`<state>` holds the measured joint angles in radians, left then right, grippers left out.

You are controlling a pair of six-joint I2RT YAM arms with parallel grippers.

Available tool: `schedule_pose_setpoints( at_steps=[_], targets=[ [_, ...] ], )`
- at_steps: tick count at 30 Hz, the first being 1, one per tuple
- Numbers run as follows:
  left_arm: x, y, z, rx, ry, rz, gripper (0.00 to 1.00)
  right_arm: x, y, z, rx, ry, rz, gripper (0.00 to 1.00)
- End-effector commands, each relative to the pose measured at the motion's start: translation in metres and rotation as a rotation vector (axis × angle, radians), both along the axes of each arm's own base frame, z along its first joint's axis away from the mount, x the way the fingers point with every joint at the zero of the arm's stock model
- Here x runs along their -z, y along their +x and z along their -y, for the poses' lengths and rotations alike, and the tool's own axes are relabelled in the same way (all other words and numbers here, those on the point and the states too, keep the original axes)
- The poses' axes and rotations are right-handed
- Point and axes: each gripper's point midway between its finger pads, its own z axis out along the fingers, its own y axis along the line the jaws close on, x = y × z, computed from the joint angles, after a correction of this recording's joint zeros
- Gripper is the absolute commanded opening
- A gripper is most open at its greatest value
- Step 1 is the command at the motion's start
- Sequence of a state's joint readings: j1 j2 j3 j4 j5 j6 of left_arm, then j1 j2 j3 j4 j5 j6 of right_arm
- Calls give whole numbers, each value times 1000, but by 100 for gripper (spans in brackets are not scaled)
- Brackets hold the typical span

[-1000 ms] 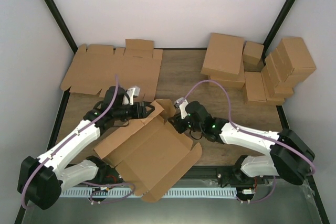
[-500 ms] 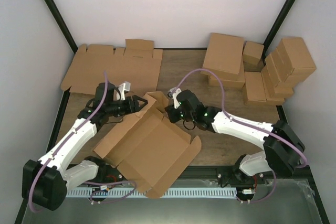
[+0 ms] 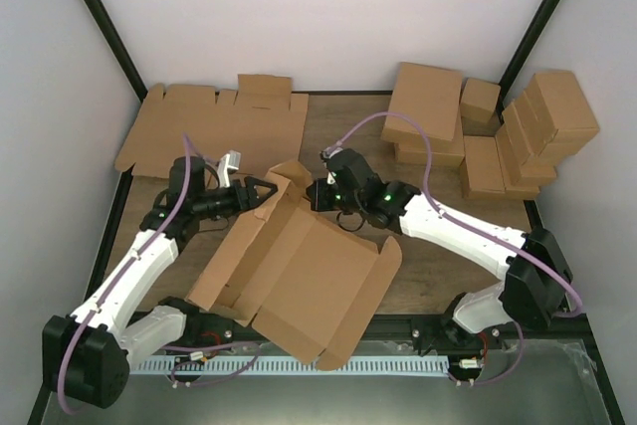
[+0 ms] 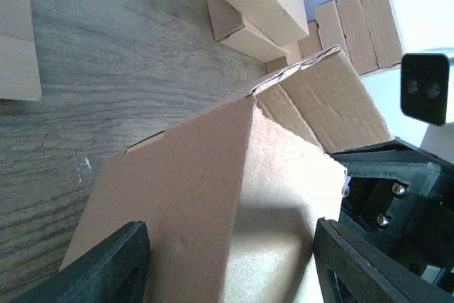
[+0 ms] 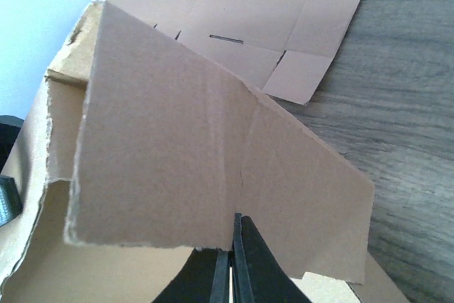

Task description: Fold the paper box

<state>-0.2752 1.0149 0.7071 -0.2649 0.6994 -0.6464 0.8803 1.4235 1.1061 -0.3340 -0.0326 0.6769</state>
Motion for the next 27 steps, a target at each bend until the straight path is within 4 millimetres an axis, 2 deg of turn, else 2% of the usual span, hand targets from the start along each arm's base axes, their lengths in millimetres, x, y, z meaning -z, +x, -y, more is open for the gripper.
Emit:
schedule_pose_setpoints(
  at_steps=[1, 3, 8, 13, 18, 23, 27],
  targets=[
    [13, -15, 6, 27, -29, -51, 65, -41, -5, -20, -3, 198, -5, 1],
    [16, -15, 5, 30, -19, -54, 66, -41, -1, -23, -13, 185, 14, 1],
    [13, -11, 3, 37, 25, -30, 78, -51, 12, -32, -21, 138, 56, 1],
    [10, -2, -4, 31, 30, -24, 77, -67, 18, -46, -96, 76, 103, 1],
    [-1, 2, -9, 42, 39, 5, 82, -52, 17, -39, -136, -39, 114, 1],
    [-6, -6, -3, 117, 38, 11, 87, -35, 11, -32, -180, -88, 143, 1],
    [-5, -12, -2, 149, 97, 28, 88, -29, 10, -30, -211, -119, 189, 1]
  ],
)
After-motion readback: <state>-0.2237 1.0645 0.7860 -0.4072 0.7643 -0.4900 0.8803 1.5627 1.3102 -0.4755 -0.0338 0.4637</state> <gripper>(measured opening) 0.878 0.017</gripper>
